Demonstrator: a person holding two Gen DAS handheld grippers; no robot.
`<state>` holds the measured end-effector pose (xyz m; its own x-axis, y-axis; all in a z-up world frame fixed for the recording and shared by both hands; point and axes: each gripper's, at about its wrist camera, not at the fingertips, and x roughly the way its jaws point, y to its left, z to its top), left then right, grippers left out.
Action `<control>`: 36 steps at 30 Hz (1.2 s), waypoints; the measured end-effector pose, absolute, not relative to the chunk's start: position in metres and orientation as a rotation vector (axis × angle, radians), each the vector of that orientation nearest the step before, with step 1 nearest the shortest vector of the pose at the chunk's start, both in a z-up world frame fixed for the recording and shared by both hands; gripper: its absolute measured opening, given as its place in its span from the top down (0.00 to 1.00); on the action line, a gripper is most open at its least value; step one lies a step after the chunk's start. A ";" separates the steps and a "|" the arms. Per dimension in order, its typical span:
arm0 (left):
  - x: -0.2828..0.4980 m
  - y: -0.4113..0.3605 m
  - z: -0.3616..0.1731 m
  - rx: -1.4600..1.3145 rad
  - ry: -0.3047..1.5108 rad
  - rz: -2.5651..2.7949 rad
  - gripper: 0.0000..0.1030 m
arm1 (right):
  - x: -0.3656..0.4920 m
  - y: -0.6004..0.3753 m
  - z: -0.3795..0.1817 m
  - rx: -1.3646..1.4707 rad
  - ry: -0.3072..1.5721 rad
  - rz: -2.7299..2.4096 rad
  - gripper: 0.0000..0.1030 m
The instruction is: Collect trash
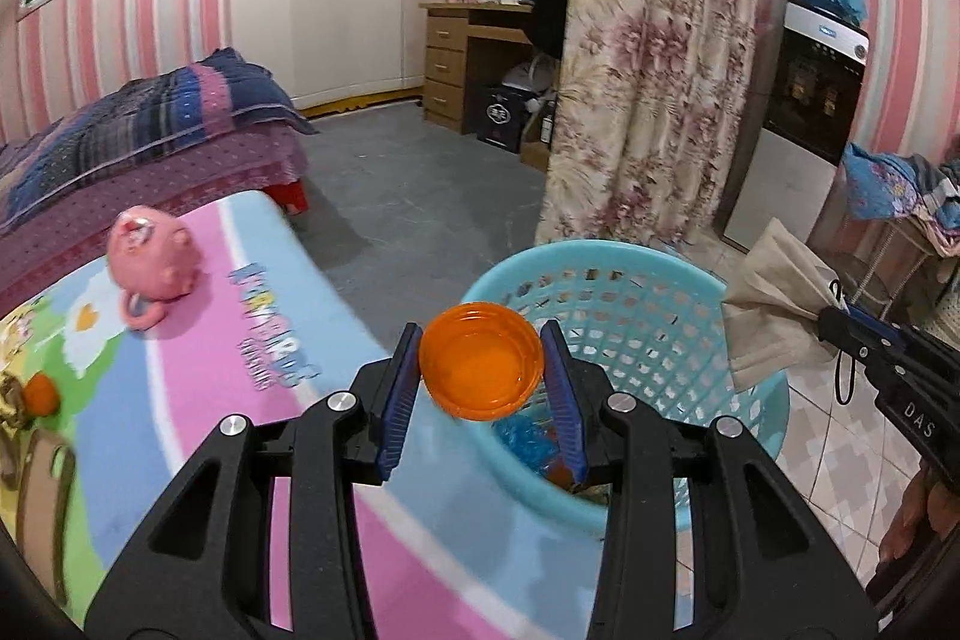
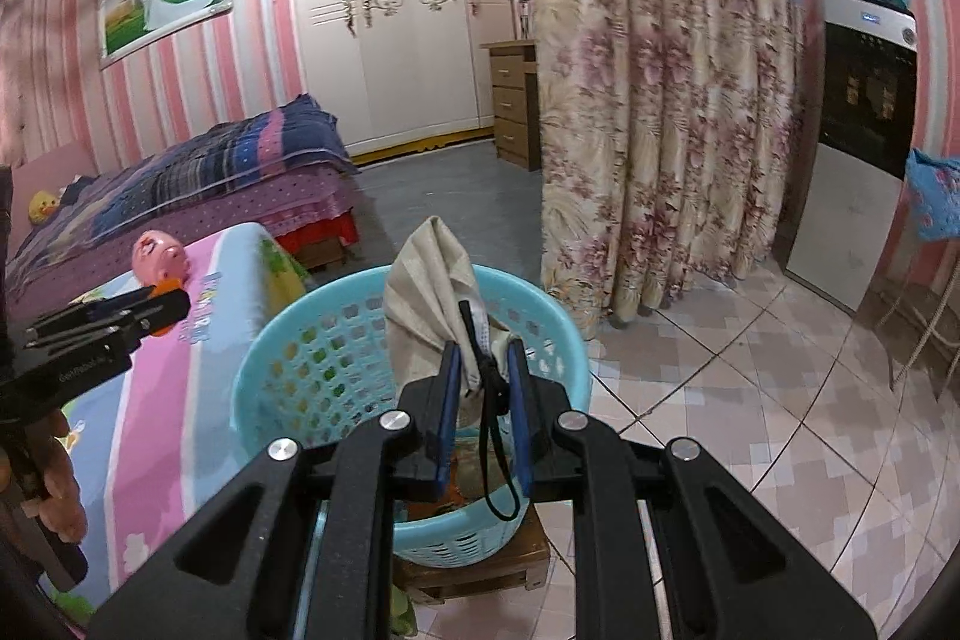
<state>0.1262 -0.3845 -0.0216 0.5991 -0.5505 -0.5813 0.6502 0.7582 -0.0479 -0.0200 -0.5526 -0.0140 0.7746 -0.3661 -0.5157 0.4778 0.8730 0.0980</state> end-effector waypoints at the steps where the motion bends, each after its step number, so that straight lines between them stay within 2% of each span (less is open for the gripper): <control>1: 0.127 -0.388 -0.023 0.181 0.612 -0.703 0.62 | -0.019 -0.556 -0.016 0.234 0.509 -0.467 0.84; 8: 0.141 -0.422 -0.035 0.216 0.628 -0.728 0.62 | -0.015 -0.561 -0.024 0.242 0.524 -0.481 0.84; 9: 0.143 -0.425 -0.036 0.223 0.630 -0.729 0.55 | -0.014 -0.560 -0.024 0.239 0.526 -0.482 0.84; 11: 0.147 -0.429 -0.038 0.249 0.618 -0.701 0.32 | -0.014 -0.559 -0.026 0.234 0.532 -0.483 0.84; 16: 0.154 -0.414 -0.031 0.263 0.564 -0.645 0.18 | -0.009 -0.559 -0.029 0.236 0.544 -0.482 0.84; 20: 0.163 -0.393 -0.020 0.222 0.556 -0.598 0.11 | 0.000 -0.556 -0.032 0.251 0.545 -0.470 0.84; 29: 0.158 -0.357 -0.009 0.200 0.532 -0.533 0.11 | 0.033 -0.548 -0.041 0.230 0.561 -0.463 0.81; 31: 0.154 -0.350 -0.007 0.207 0.514 -0.520 0.10 | 0.038 -0.545 -0.042 0.222 0.564 -0.475 0.69; 33: 0.153 -0.343 -0.004 0.204 0.508 -0.513 0.09 | 0.041 -0.542 -0.043 0.218 0.561 -0.485 0.41; 36: 0.152 -0.331 0.001 0.196 0.501 -0.505 0.09 | 0.043 -0.537 -0.043 0.208 0.566 -0.497 0.31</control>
<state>0.1521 -0.3314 0.0011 0.7580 -0.4139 -0.5041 0.5076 0.8597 0.0573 0.0429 -0.5370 -0.0434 0.7301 -0.3921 -0.5596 0.5042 0.8619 0.0539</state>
